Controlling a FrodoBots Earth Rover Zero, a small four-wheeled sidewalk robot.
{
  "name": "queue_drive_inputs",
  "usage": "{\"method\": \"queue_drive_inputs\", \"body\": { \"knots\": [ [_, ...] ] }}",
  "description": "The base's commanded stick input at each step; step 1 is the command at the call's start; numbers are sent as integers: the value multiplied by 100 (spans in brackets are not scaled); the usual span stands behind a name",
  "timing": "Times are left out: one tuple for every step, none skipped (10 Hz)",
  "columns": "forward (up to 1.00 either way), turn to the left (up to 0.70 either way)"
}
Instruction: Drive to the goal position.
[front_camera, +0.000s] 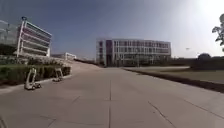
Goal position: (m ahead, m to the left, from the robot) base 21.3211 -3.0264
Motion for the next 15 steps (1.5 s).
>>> {"method": "queue_drive_inputs", "body": {
  "knots": [
    [70,0],
    [70,0],
    [70,1],
    [70,3],
    [70,6],
    [70,19],
    [70,32],
    [70,33],
    [70,20],
    [70,6],
    [70,3],
    [70,3],
    [70,3],
    [70,3],
    [70,3]
  ]
}}
